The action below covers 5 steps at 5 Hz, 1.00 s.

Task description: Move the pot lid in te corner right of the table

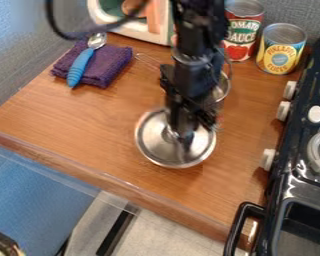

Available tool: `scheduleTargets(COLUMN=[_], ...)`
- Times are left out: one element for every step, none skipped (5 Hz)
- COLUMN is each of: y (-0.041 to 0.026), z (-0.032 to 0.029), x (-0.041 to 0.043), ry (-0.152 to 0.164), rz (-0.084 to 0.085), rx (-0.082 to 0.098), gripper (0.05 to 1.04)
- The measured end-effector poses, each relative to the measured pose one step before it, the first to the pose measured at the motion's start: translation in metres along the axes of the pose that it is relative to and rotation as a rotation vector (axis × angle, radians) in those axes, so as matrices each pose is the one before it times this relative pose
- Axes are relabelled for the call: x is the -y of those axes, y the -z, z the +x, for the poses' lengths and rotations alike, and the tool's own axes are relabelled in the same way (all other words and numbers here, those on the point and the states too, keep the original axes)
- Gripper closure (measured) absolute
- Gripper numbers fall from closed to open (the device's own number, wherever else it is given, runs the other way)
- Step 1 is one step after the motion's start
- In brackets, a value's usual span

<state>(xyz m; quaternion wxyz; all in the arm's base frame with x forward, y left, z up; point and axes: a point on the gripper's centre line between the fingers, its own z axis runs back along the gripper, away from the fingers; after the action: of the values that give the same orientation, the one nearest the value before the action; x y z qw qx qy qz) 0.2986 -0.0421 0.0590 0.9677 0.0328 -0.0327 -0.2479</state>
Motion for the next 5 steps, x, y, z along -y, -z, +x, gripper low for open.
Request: scheduleTargets(y=[0.00915,0.00576,0.00217,-0.01139,-0.02893], z=[0.00738,0.00640,0.00294,-0.00128,-0.01180], x=[0.01363,0.01177,0.00214,-0.00257,-0.00340], ry=[0.0401,0.0317,-0.0121,-0.0281,-0.0938], rz=[-0.0171,-0.0071,0.0053,0.0444,0.0307], rx=[-0.0099,-0.0022,0.0086,0.0190,0.0414], gripper=[0.808,0.808,0.754,0.455,0.158])
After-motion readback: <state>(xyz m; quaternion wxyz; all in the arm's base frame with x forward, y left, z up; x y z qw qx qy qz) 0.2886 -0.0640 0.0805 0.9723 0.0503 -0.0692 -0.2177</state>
